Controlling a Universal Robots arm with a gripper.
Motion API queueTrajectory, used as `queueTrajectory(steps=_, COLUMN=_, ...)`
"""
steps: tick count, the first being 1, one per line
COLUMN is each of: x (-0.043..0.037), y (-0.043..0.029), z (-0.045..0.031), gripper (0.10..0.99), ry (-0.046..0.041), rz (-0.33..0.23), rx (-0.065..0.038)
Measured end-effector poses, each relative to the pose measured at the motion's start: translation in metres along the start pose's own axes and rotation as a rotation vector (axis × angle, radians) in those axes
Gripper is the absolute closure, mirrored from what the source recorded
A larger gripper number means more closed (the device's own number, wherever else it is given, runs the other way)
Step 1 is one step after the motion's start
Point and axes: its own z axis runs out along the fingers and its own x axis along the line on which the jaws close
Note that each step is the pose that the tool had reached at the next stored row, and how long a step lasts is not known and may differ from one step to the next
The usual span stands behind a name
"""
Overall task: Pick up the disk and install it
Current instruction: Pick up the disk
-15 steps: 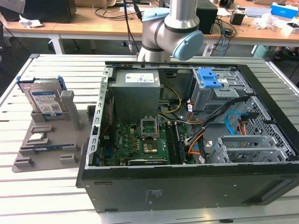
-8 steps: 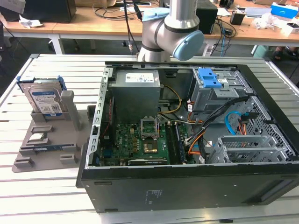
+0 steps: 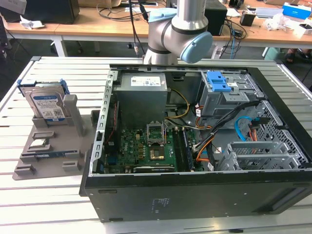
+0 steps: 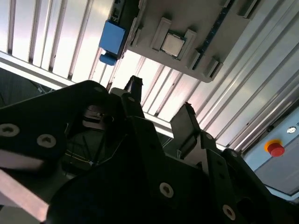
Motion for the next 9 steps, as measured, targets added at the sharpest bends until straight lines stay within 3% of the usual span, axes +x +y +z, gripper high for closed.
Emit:
queueTrajectory(steps=1, x=0.0, y=0.0, z=0.0, gripper=0.545, ry=0.0, rz=0.0, rx=0.0)
queueTrajectory(steps=5, x=-0.0049, y=-0.0002, z=0.0, gripper=0.545, ry=0.0001, rz=0.0, rx=0.0)
queueTrajectory(steps=9, x=-0.019, y=-0.0005, z=0.0003, gripper=0.545, ry=0.0001, rz=0.0, rx=0.0)
